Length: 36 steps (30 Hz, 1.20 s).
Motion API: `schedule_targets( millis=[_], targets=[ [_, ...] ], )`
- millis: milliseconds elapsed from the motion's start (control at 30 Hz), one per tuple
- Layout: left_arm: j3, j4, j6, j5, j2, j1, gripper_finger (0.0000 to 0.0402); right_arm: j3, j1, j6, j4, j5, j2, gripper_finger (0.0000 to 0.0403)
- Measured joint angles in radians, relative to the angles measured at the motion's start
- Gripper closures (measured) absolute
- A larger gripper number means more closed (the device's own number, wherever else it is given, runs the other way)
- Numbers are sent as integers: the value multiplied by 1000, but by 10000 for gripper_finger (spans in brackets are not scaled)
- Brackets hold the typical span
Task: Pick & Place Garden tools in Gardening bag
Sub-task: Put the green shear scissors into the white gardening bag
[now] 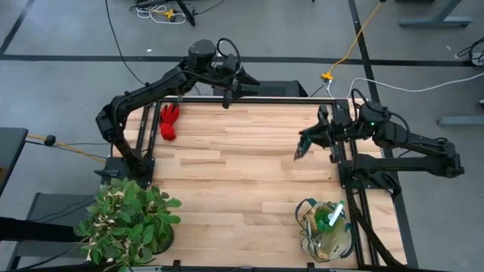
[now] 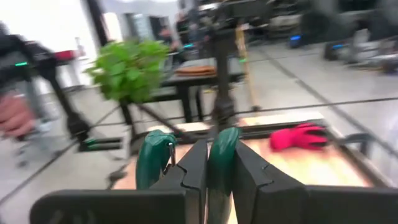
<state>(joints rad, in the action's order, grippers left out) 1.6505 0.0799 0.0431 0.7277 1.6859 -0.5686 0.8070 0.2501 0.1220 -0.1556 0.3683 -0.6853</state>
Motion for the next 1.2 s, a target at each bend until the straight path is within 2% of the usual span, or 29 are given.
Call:
schedule_targets(
  millis=[100, 267, 667, 833, 933, 1200],
  targets=[
    [0, 0, -34, -1, 0, 0, 225, 0, -1, 9, -11, 63, -1, 358],
    [0, 0, -135, -23, 0, -1, 225, 0, -19, 28, -44, 64, -2, 359],
    [0, 19, -161, -192, -2, 76, 230, 0, -136, 37, -61, -124, 2, 360],
    [-2, 123, -88, -275, -47, 125, 275, 0, -204, 53, -79, -244, 1, 360],
    [-2, 171, -66, -274, -81, 140, 308, 0, -248, 53, -76, -289, 1, 362],
    [-1, 197, -57, -160, -146, 155, 375, 0, -345, -2, -71, -182, -9, 364]
  ],
)
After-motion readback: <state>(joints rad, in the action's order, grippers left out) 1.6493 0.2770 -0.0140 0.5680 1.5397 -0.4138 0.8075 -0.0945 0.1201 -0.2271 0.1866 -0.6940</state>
